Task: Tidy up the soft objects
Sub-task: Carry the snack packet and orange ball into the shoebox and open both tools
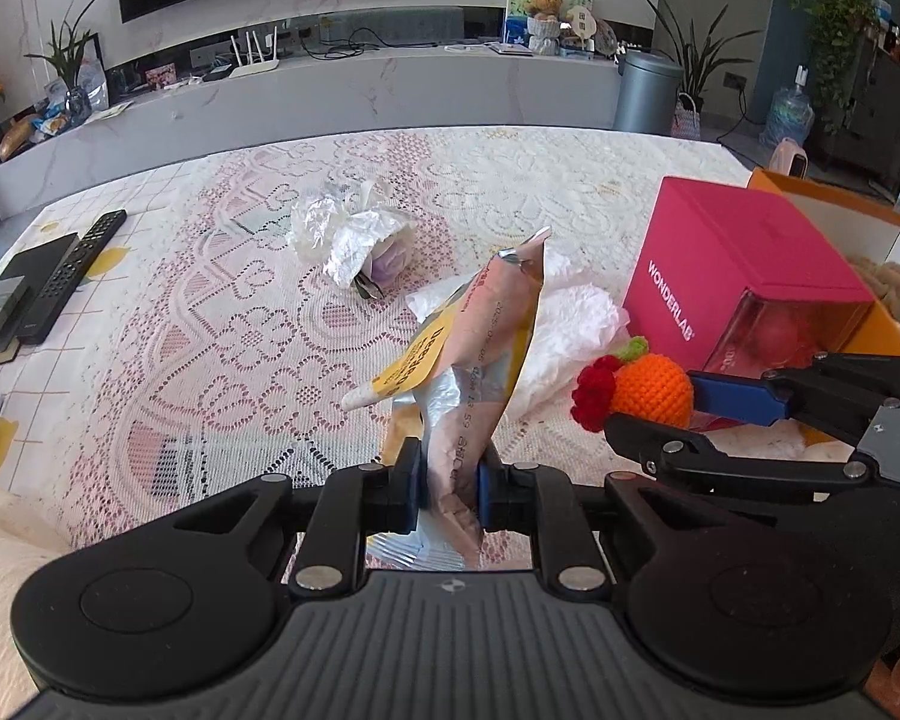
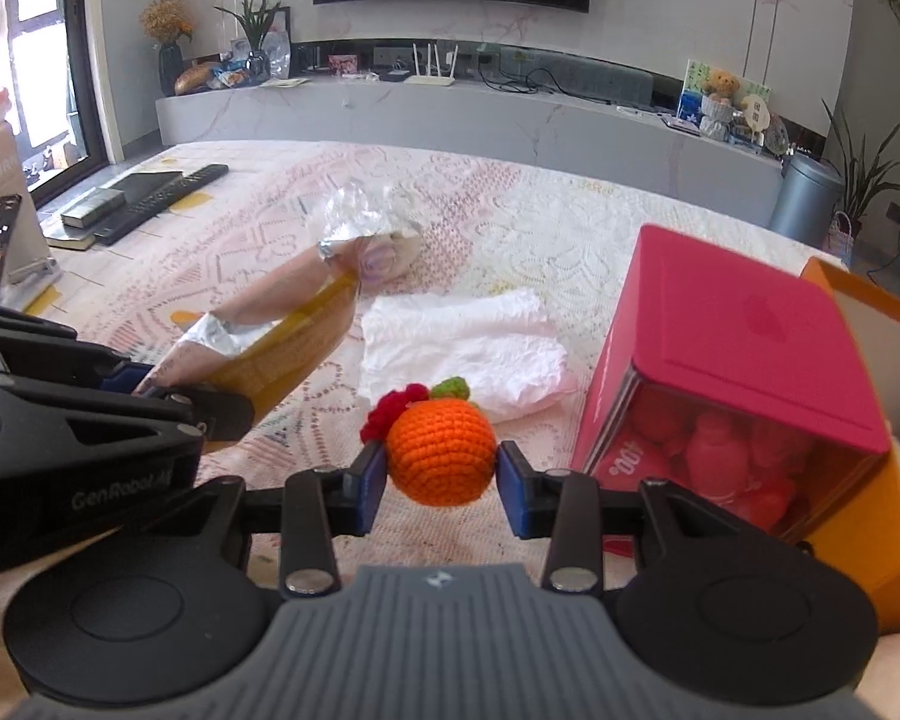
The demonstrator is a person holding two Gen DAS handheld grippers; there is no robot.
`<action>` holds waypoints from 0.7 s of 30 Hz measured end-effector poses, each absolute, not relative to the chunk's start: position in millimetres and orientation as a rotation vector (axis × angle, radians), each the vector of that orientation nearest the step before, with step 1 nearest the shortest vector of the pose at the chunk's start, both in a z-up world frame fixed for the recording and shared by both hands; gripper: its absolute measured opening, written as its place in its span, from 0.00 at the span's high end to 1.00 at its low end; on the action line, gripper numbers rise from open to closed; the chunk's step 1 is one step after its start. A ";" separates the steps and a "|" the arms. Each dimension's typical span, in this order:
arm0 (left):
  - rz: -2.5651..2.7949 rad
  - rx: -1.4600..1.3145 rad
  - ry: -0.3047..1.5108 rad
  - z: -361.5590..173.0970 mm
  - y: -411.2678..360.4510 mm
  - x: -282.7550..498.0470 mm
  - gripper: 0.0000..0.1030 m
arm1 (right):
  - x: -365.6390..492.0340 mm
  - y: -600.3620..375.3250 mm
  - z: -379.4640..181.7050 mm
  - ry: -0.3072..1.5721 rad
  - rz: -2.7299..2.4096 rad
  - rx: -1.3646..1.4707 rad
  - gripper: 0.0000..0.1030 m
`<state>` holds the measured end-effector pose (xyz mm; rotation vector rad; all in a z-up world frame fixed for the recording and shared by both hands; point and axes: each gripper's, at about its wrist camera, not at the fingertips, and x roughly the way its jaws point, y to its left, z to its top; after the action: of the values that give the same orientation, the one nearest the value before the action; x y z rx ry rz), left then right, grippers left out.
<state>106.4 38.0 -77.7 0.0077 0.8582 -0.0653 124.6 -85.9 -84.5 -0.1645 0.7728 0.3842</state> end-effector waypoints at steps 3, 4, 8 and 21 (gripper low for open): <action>-0.068 -0.016 0.866 -69.8 36.6 102.5 0.81 | 118.5 -88.3 -73.9 0.779 0.382 -0.169 0.62; -0.073 -0.026 0.870 -67.2 35.9 101.1 0.81 | 117.1 -89.8 -71.1 0.787 0.380 -0.165 0.62; -0.088 -0.029 0.861 -55.4 26.6 92.4 0.81 | 108.1 -102.0 -58.2 0.790 0.377 -0.135 0.62; -0.215 -0.071 0.802 -16.6 -15.6 92.3 0.81 | 96.0 -180.2 -8.6 0.712 0.270 -0.055 0.62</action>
<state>92.3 -15.6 -16.6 -0.0713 0.8025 -0.2148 96.0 -180.2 -8.6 -0.0546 0.7120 0.2704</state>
